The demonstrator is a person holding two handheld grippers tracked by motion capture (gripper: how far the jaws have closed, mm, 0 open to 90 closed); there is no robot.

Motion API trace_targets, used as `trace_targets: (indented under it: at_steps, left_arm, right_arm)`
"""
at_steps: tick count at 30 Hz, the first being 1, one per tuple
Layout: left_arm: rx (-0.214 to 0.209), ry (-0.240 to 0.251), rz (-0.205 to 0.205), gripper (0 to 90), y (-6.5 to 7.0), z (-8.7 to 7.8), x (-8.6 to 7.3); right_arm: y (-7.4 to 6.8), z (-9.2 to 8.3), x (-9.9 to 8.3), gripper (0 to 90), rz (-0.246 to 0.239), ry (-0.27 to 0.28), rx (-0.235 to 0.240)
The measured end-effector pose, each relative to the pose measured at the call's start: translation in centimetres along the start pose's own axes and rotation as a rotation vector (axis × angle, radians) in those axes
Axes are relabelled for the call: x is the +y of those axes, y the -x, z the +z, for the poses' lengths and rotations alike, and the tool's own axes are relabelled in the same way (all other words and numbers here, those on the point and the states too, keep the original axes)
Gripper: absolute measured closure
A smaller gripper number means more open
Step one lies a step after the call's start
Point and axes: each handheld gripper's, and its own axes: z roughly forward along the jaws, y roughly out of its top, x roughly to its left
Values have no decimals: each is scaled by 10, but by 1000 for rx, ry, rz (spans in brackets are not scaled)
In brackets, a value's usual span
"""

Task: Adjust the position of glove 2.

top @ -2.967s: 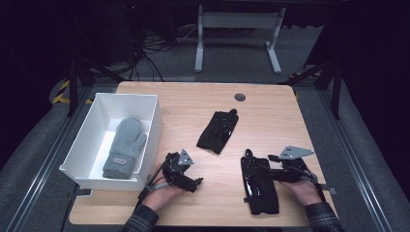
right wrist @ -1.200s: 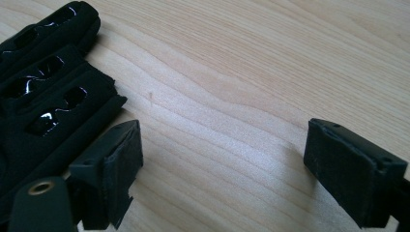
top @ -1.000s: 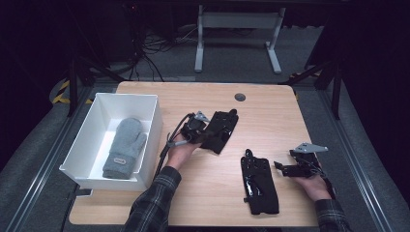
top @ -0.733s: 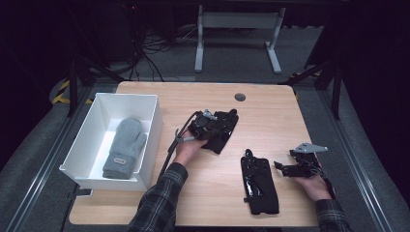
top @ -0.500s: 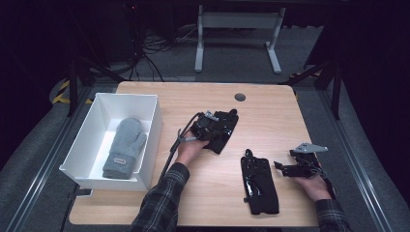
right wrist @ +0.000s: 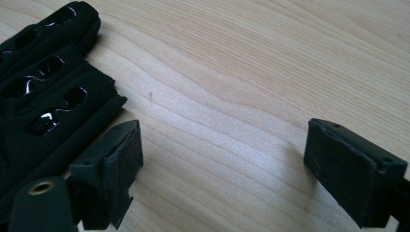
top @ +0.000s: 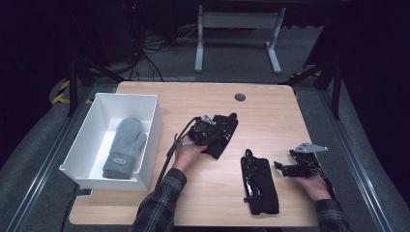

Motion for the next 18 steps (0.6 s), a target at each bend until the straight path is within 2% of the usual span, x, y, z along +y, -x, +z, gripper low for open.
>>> trace_targets:
  at_steps: [6, 15, 18]
  left_arm:
    - [-28, -12, 4, 900, 11, -9, -13]
    - [-51, -12, -4, 900, 24, -20, -29]
    - [-54, -24, 5, 900, 30, -25, -34]
  right_arm:
    - [0, 0, 0, 143, 0, 0, 0]
    - [0, 0, 0, 143, 0, 0, 0]
    - [0, 0, 0, 143, 0, 0, 0]
